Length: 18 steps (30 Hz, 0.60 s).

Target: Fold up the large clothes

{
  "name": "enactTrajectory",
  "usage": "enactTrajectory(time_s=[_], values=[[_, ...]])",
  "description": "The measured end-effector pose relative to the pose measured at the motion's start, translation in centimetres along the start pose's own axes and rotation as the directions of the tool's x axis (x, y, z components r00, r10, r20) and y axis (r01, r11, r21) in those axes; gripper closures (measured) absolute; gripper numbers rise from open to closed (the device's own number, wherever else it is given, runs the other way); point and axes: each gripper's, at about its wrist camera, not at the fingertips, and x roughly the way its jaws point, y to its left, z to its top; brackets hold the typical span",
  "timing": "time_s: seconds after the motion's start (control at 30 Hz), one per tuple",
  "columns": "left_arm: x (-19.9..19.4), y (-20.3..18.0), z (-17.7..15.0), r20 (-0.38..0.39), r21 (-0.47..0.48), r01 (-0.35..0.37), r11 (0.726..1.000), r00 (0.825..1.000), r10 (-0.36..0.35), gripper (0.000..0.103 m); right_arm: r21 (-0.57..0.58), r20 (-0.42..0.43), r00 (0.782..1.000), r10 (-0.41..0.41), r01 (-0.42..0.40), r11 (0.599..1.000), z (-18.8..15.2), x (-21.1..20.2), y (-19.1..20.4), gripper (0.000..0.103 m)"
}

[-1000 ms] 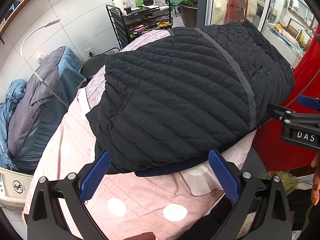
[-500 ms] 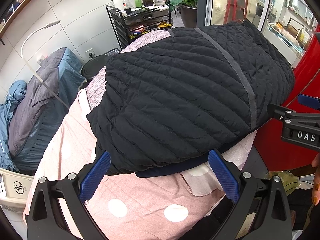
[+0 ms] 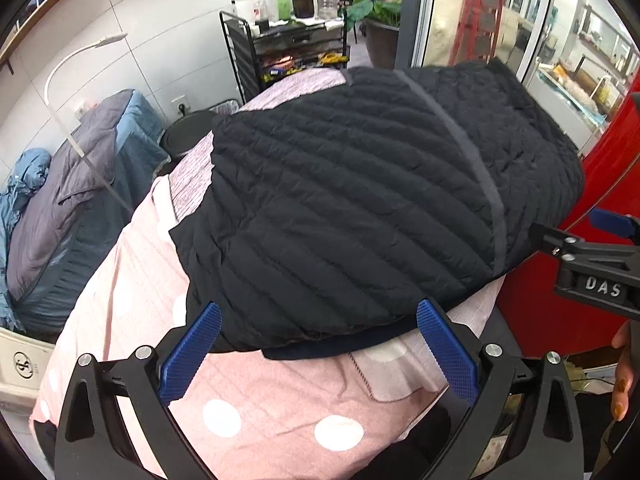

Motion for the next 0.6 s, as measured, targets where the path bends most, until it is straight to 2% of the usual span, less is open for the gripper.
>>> enactTrajectory(time_s=[0.6], values=[[0.16, -0.48, -0.32, -0.026, 0.024, -0.002, 1.000, 1.000, 0.002, 0.006, -0.024, -0.004, 1.000, 0.005, -0.005, 1.000, 0.20, 0.14, 0.54, 0.006]])
